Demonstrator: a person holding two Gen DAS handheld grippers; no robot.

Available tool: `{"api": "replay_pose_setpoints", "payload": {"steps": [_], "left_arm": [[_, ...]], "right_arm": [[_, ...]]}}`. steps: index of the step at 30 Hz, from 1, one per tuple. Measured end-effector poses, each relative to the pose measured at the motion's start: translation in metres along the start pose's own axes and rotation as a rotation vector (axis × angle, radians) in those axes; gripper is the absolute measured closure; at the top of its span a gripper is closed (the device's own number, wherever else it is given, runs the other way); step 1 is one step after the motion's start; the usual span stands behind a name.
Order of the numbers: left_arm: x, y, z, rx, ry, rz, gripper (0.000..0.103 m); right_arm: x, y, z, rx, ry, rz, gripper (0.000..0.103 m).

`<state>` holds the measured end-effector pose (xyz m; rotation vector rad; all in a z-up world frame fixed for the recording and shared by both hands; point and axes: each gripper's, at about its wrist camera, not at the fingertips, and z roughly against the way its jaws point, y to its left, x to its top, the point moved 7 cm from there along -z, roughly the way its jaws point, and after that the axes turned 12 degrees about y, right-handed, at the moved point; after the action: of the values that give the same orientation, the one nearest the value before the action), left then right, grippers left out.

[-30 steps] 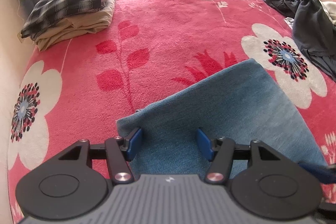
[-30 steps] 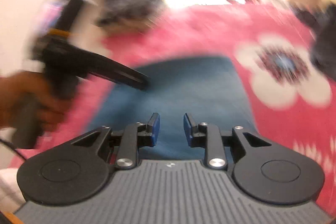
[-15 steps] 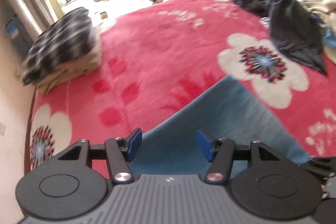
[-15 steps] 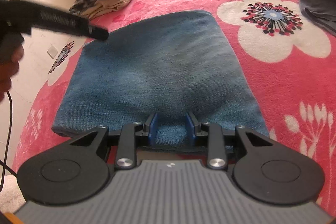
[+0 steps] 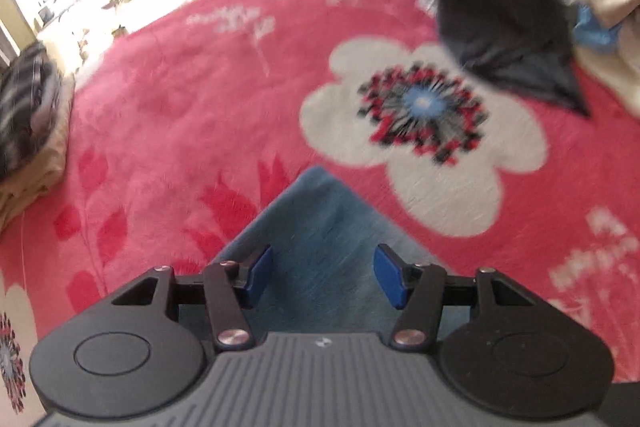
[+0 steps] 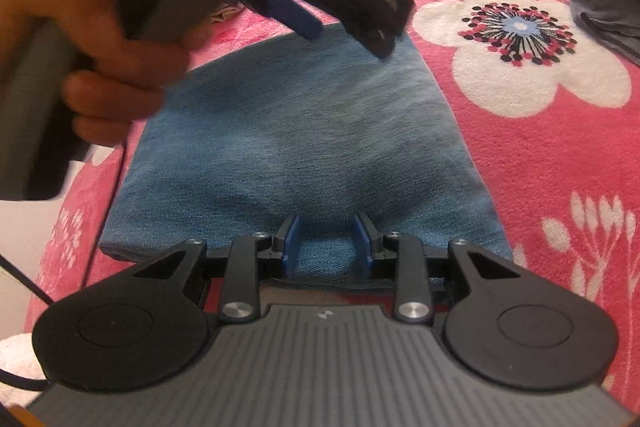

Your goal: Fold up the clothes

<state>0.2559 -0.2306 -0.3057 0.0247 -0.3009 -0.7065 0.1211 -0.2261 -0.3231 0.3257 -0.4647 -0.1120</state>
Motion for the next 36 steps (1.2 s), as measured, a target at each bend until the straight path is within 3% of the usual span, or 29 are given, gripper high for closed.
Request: {"api": "replay_pose_setpoints", "payload": {"steps": [5, 10, 16, 20, 25, 29, 32, 36], "left_arm": [[0.006, -0.002, -0.008, 0.029, 0.035, 0.015, 0.044], [0.024, -0.002, -0.002, 0.058, 0.02, 0.053, 0.045], [0.043, -0.006, -0.02, 0.087, 0.089, 0.102, 0.041], [0.049, 0.001, -0.003, 0.137, 0.085, 0.113, 0.042], [0.044, 0.033, 0.052, 0.222, 0.053, 0.126, 0.042], [0.022, 0.07, 0.105, 0.323, 0.047, 0.126, 0.036], [-0.012, 0.099, 0.132, 0.383, 0.064, 0.167, 0.034], [-0.07, 0.123, 0.134, 0.386, 0.125, 0.269, 0.034]], "right_arm": [[0.001, -0.006, -0.001, 0.04, 0.003, -0.026, 0.074], [0.001, -0.008, -0.001, 0.076, 0.007, -0.035, 0.071], [0.001, -0.012, -0.002, 0.129, 0.005, -0.036, 0.063], [0.0, -0.013, -0.002, 0.159, 0.001, -0.035, 0.061], [0.0, -0.017, -0.002, 0.202, 0.0, -0.047, 0.06], [0.0, -0.016, -0.001, 0.198, -0.001, -0.036, 0.058], [-0.001, -0.013, -0.002, 0.191, 0.0, -0.011, 0.055], [0.0, -0.014, -0.002, 0.187, 0.001, -0.007, 0.055]]}}
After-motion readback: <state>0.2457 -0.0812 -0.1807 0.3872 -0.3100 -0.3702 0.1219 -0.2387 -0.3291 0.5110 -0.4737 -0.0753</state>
